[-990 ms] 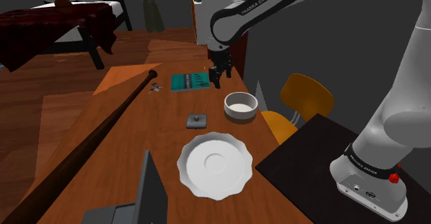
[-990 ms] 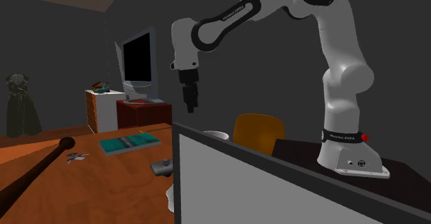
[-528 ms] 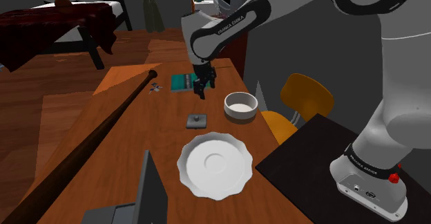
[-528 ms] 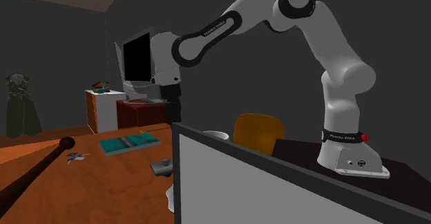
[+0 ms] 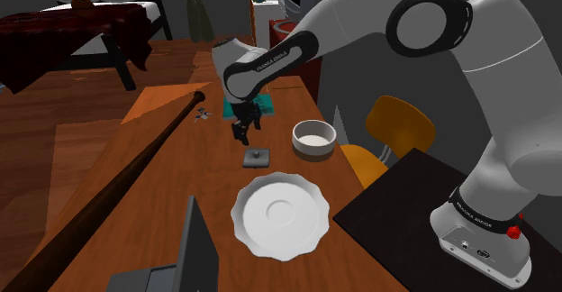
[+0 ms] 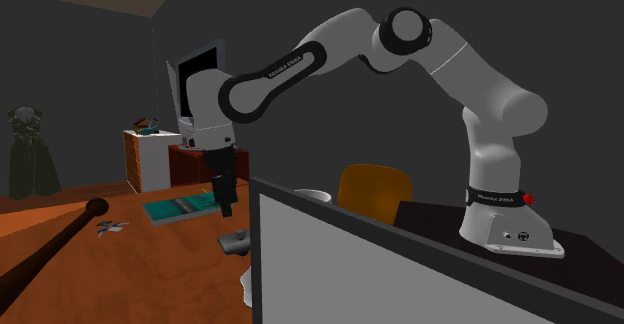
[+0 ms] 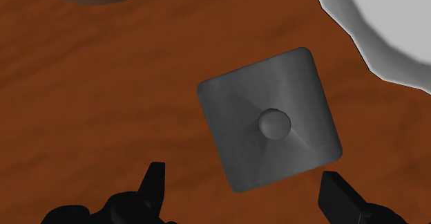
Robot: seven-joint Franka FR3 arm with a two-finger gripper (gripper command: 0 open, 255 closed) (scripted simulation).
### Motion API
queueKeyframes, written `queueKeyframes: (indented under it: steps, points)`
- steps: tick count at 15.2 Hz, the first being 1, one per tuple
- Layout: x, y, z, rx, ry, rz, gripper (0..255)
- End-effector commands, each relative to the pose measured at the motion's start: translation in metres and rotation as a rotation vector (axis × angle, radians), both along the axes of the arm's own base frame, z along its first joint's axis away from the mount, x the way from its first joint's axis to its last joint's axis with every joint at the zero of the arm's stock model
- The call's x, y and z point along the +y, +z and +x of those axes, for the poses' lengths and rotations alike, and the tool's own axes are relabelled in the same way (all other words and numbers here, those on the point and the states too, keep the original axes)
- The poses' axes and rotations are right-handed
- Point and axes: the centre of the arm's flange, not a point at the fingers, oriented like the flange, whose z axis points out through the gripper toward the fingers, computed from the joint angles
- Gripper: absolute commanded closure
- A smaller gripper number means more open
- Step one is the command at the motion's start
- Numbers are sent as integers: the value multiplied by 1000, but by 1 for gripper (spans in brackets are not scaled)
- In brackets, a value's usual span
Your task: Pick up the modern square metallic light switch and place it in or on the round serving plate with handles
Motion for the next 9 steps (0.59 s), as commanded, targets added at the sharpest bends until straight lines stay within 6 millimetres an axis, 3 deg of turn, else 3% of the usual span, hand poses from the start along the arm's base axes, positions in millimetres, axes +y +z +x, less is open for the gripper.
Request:
queueKeyframes:
  steps: [1,6,9]
  points:
    - [3,-11,1,1,4,0,0]
    - [-1,-40,-2,1,4,0,0]
    - [-1,-40,-2,1,4,0,0]
